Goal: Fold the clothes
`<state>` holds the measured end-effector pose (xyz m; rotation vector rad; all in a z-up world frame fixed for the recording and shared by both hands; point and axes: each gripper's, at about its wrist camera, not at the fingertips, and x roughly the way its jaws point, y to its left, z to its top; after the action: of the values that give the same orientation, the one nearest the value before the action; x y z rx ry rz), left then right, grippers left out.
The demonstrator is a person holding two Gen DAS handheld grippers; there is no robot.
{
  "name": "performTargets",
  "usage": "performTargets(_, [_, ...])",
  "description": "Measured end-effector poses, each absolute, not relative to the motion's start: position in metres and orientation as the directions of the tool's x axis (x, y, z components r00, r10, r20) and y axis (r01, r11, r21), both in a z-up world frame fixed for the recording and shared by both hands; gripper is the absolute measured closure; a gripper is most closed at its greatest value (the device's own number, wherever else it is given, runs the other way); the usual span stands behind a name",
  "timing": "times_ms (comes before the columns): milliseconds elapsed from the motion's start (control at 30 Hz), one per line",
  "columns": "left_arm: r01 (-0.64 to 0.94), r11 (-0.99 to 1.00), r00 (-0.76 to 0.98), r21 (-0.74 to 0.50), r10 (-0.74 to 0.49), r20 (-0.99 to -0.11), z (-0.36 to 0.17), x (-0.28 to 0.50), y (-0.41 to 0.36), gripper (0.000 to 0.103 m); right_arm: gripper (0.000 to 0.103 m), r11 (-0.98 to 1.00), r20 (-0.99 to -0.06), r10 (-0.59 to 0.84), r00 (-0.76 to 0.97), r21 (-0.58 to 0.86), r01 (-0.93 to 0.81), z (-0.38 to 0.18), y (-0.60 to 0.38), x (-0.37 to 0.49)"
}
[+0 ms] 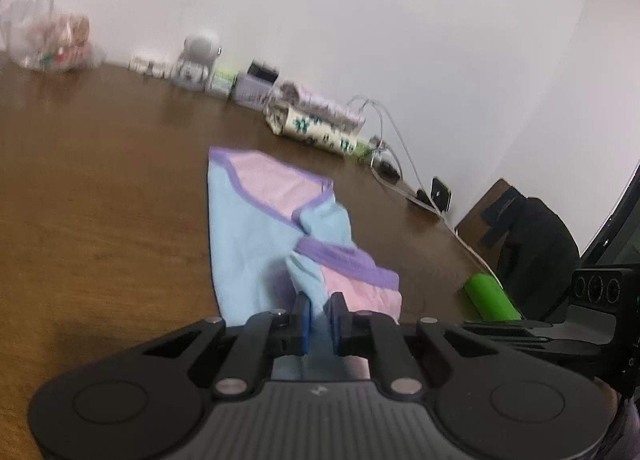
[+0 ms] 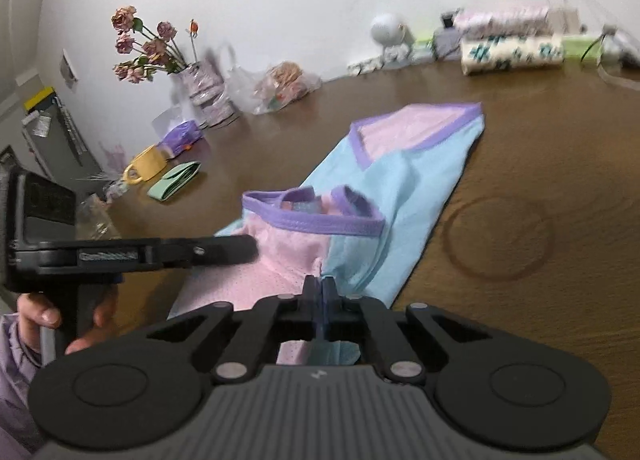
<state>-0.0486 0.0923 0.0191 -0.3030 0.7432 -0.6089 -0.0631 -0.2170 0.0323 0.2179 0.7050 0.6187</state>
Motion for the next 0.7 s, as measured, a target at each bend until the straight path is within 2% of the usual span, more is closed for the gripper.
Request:
performTargets(67, [0.42,0.785,0.578,-0.456,-0.619,-0.533,0.02,-0.052,0.094,0.074,0.096,0.809,-0.557,0.586,0.588,0.376,-0.451,0.031,-0.218,-0.063])
performTargets(133, [0.432,0.782,0.579,-0.45,-0.623,-0.526,0.021,-0.056,0.096,0.07,0.087,0.818,-0.559,0.575,0.598,0.36,-0.449,0.034,-0.219,-0.066])
performTargets(200, [0.445,0.778,0.58,-0.443,-0.627,-0.52,0.023,-0.06,0.098,0.063,0.06,0.816,-0.536,0.577,0.616,0.351,-0.46,0.04,-0.222,-0.071])
performTargets(233, [0.451,0.777,0.58,-0.44,-0.629,-0.517,0.023,-0.062,0.098,0.061,0.059,0.815,-0.519,0.579,0.629,0.349,-0.463,0.043,-0.224,-0.072])
performTargets(367, [0.494,0.774,0.578,-0.395,-0.632,-0.516,0.025,-0.073,0.094,0.06,0.06,0.829,-0.505,0.558,0.658,0.318,-0.46,0.049,-0.22,-0.063])
performTargets(433, [0.524,0.773,0.575,-0.359,-0.631,-0.521,0.026,-0.079,0.088,0.063,0.067,0.832,-0.503,0.552,0.665,0.285,-0.476,0.054,-0.21,-0.056])
performTargets(500, [0.547,0.776,0.588,-0.316,-0.624,-0.515,0.03,-0.086,0.083,0.063,0.078,0.834,-0.514,0.54,0.666,0.224,-0.504,0.058,-0.193,-0.051])
performTargets(567, [0.56,0.773,0.6,-0.298,-0.627,-0.497,0.036,-0.089,0.083,0.063,0.082,0.833,-0.538,0.526,0.659,0.169,-0.528,0.057,-0.176,-0.044])
performTargets(700, [0.582,0.771,0.602,-0.261,-0.623,-0.499,0.041,-0.096,0.078,0.063,0.083,0.871,-0.61,0.423,0.67,0.071,-0.486,0.036,-0.159,-0.033])
